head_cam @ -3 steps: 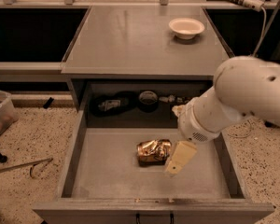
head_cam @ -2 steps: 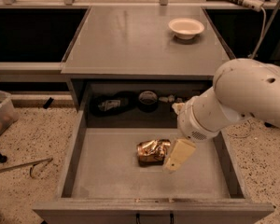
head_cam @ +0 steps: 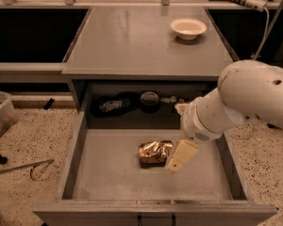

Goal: Pick orange can from top drawer and place on counter

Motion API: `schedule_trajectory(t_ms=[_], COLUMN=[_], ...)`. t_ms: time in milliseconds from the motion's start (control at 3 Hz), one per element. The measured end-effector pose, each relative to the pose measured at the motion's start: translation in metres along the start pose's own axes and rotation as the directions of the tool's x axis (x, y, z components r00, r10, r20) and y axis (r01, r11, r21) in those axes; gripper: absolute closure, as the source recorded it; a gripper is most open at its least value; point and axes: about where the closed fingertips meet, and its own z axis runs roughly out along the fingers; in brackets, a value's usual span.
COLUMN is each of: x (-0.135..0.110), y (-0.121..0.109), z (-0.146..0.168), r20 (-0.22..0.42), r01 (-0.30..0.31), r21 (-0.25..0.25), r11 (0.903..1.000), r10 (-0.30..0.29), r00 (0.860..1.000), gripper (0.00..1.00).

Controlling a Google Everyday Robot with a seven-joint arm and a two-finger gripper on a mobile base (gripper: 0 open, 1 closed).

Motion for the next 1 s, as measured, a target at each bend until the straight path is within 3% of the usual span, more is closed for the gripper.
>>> schedule_trajectory(t_ms=[667, 1000], x=[-0.003, 0.003], y=[-0.047, -0.062], z=[0.046, 0.07], r20=[0.128, 0.203], r01=[-0.045, -0.098], r21=[0.06, 0.057], r11=[0.9972, 0.9935], r10=[0.037, 0.085], r00=[0.991, 0.975], gripper=[0.0, 0.0])
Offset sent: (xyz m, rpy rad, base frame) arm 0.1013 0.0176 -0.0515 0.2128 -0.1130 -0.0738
